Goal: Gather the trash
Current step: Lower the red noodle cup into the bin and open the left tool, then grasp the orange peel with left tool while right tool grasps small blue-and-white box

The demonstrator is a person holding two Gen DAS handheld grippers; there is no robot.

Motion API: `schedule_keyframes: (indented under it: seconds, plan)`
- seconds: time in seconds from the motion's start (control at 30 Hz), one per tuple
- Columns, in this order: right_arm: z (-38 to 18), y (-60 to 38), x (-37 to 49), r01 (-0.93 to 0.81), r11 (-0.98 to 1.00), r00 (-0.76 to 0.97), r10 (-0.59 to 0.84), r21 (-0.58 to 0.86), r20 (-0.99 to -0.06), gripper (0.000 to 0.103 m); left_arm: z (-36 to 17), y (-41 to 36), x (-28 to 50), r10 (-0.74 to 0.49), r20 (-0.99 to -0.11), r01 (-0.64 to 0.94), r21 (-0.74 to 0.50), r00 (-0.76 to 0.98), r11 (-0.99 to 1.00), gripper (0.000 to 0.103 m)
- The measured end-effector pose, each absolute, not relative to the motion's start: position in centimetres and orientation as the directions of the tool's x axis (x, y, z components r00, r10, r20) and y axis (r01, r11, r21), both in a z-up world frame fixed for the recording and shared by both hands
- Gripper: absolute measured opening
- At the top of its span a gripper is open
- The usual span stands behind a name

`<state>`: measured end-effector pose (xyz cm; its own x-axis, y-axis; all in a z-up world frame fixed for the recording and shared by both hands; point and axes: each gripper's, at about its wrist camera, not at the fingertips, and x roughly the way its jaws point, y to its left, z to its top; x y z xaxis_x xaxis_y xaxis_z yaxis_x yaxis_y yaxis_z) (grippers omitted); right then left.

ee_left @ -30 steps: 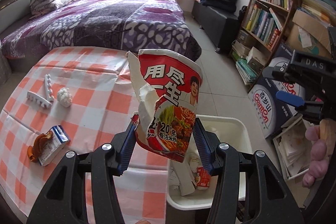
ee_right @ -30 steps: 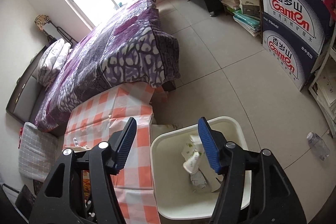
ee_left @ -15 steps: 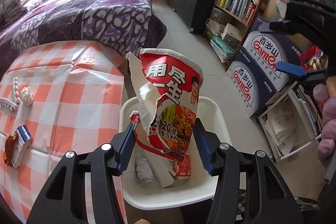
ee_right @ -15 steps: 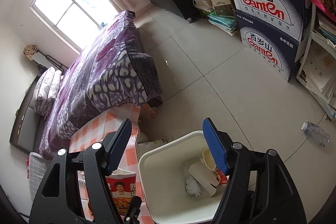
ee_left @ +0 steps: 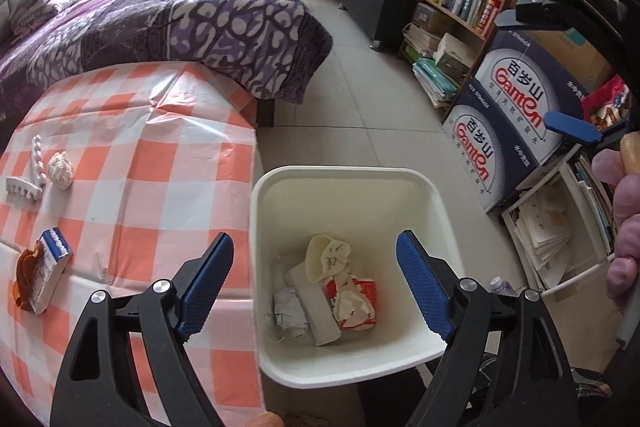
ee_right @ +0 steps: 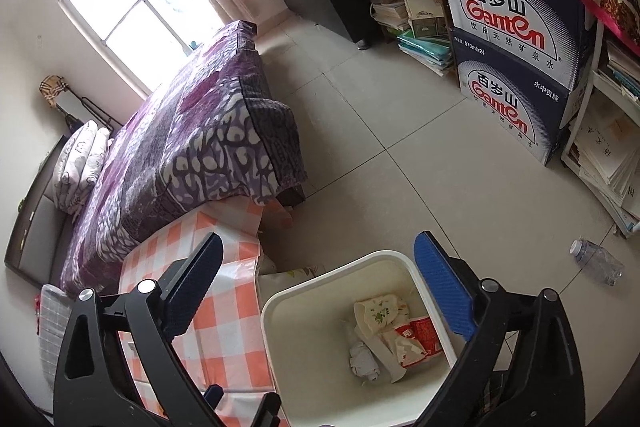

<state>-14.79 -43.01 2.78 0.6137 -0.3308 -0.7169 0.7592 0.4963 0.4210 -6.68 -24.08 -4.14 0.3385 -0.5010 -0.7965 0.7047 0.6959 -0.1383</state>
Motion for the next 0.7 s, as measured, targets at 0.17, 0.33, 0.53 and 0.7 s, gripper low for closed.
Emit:
schedule_keyframes:
  seconds: [0.17, 0.33, 0.53, 0.7]
  plan:
    - [2.2, -40.7, -11.9, 0.767, 0.563, 0.556, -0.344, 0.307, -0.757, 0.096, -4.9, -21.5, -4.6, -0.395, -0.827, 0.639, -0.057, 0.400, 0.767, 0.081]
    - [1.3, -38.3, -9.2, 0.751, 0.620, 0.515, -0.337, 0.226, -0.788, 0.096, -5.7, -18.5, -2.2, -0.269, -0.855, 0.572, 0.039, 0.443, 0.819, 0.081]
    - [0.2, -35.6, -6.6, 0.705, 0.678, 0.505, -0.275, 0.208, -0.818, 0.096, -6.9, -14.4, 1.2, -0.143, -0.884, 0.481, 0.102, 0.445, 0.871, 0.081]
    - [-0.7, -33.8, -5.1, 0.674, 0.705, 0.503, -0.221, 0.219, -0.836, 0.096, -6.8, -10.8, 4.5, -0.074, -0.883, 0.394, 0.130, 0.463, 0.910, 0.081]
